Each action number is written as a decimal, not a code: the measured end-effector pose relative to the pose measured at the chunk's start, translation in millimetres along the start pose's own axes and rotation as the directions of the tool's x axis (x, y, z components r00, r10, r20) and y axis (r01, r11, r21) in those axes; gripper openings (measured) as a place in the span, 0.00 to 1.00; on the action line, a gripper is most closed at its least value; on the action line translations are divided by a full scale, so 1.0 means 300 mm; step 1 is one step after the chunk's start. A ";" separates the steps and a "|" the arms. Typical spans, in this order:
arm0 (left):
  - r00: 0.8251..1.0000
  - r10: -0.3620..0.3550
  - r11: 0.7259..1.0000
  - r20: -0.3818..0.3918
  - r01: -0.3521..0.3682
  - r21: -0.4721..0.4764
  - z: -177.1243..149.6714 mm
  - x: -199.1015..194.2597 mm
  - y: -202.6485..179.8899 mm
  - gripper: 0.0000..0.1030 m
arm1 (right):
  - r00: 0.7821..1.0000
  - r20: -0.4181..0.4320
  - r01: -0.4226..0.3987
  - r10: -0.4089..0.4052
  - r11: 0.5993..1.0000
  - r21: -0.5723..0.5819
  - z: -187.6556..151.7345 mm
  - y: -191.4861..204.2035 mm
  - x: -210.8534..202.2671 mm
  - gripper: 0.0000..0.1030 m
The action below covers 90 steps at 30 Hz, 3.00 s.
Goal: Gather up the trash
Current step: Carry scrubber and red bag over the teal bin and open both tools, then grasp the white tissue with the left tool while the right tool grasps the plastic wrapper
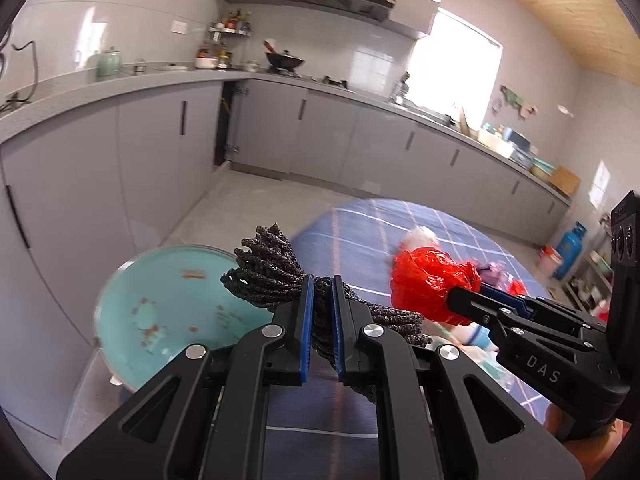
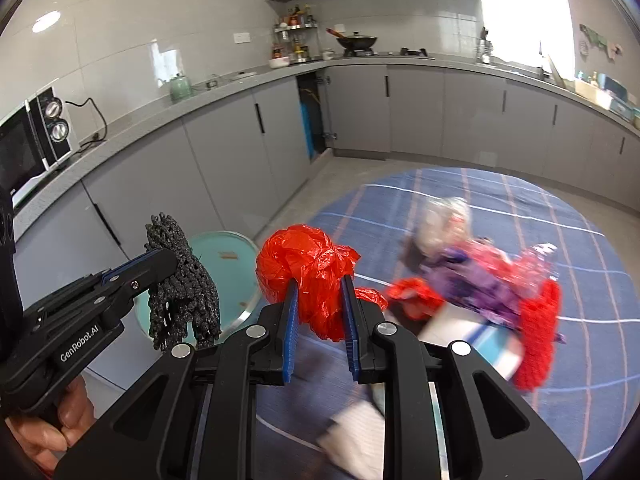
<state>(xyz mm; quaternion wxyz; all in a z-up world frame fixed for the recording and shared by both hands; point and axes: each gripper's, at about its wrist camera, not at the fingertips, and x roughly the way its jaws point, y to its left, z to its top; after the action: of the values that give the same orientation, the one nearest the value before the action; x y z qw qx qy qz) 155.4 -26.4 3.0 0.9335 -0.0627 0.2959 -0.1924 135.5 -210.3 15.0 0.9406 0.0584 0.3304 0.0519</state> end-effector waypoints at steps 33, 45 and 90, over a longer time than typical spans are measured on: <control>0.934 0.280 0.951 -0.223 -0.301 -0.070 -0.116 0.246 0.462 0.09 | 0.970 -0.237 -0.070 0.053 0.996 -0.063 -0.006 0.363 0.604 0.21; 0.924 0.291 0.944 -0.250 -0.319 -0.080 -0.130 0.282 0.483 0.20 | 0.962 -0.266 -0.080 0.064 0.996 -0.049 -0.017 0.373 0.671 0.50; 0.894 0.438 0.898 -0.092 -0.430 0.092 -0.088 0.056 0.115 0.94 | 0.998 -0.037 0.042 -0.041 0.998 0.041 -0.069 0.064 0.127 0.62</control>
<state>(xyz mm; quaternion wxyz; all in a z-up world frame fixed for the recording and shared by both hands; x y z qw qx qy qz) 164.0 -1.6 -35.5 0.9366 0.0478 0.3469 0.0076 151.1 -184.6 -21.6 0.9340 0.0702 0.3494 0.0264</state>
